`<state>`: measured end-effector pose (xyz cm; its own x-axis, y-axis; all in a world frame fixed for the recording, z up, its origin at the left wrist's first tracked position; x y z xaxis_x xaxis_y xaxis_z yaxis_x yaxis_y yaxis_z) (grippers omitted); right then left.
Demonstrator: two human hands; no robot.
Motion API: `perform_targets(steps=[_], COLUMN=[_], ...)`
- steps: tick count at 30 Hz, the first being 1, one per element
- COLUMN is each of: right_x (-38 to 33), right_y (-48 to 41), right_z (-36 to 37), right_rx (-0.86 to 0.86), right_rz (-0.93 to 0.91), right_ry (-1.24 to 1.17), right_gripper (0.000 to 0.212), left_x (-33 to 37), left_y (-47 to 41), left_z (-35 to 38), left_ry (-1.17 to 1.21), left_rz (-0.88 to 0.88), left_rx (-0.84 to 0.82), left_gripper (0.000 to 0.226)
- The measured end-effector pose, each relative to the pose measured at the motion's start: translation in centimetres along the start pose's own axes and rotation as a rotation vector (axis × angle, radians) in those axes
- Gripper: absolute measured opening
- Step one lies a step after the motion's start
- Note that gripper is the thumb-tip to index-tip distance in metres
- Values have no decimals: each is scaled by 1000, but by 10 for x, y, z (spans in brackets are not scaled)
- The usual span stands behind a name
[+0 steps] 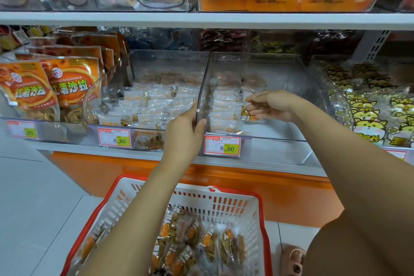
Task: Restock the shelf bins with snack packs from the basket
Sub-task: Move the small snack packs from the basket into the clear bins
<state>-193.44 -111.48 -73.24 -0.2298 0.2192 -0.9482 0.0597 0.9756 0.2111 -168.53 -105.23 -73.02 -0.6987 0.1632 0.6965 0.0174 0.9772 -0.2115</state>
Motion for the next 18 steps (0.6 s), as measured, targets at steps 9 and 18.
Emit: perform_targets(steps=[9, 18], right_x=[-29, -16], right_y=[48, 157], right_z=[10, 64], right_rx=[167, -23], right_rz=[-312, -440], right_ry=[172, 671], right_gripper=[19, 34], left_x=[2, -32], left_y=[3, 80], left_z=[-4, -11], left_ry=[70, 354], left_rz=[-8, 51], left_rx=[-37, 36], left_gripper=[22, 20])
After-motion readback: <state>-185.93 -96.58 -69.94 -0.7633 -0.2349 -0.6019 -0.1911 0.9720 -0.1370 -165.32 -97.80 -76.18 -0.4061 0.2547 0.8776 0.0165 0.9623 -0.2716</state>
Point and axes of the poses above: each hand's wrist, its own y-axis away from the middle knuckle, its own z-axis out of the palm, x = y × z, the point moved 2 cm from there along -y, towards the middle knuckle, and after that the axes turned 11 degrees about -z, right-handed, at the moved point
